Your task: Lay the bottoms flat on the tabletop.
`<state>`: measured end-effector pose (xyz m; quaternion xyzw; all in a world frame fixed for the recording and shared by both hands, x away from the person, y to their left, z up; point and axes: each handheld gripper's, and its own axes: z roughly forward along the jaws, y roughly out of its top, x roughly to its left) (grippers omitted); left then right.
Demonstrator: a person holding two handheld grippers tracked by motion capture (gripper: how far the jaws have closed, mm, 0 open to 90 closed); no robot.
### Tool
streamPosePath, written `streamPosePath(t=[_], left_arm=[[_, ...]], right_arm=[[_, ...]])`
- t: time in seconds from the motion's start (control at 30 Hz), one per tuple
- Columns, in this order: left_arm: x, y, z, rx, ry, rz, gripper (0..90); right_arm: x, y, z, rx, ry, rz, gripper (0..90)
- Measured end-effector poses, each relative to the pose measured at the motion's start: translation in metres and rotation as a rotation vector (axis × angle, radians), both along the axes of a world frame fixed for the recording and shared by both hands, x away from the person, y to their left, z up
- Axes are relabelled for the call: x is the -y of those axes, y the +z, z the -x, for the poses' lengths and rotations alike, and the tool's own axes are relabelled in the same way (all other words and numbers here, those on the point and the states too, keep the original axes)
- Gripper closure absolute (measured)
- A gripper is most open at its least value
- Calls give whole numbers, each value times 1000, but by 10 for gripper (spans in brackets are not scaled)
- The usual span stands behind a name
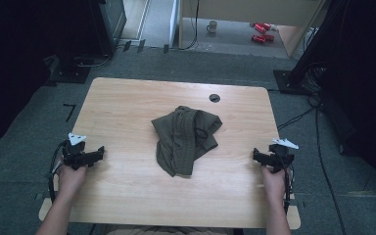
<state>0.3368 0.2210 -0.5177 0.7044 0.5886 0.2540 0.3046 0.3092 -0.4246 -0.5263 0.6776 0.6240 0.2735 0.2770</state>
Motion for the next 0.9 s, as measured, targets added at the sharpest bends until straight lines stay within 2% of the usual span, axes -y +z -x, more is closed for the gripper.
streamPosePath(t=[0.3,0.47,0.53,0.67,0.73,0.83,0.9], left_arm=[[0,0,0,3,4,1,126],[3,-1,-2,-4,-1,-2,92],[3,0,-2,-5,-9,-2,92],[3,0,-4,-6,-25,-2,92],[3,0,-3,-4,-31,-2,97],[3,0,-2,4,-41,-1,137],[3,0,-2,3,-43,-1,140]], right_arm=[[-1,0,1,1,0,0,26],[-1,0,2,0,6,0,26],[-2,0,3,0,28,-1,26],[-2,0,3,0,32,0,28],[-3,0,4,4,36,-1,58],[-5,1,6,29,72,-2,177],[-6,2,6,36,82,-4,200]])
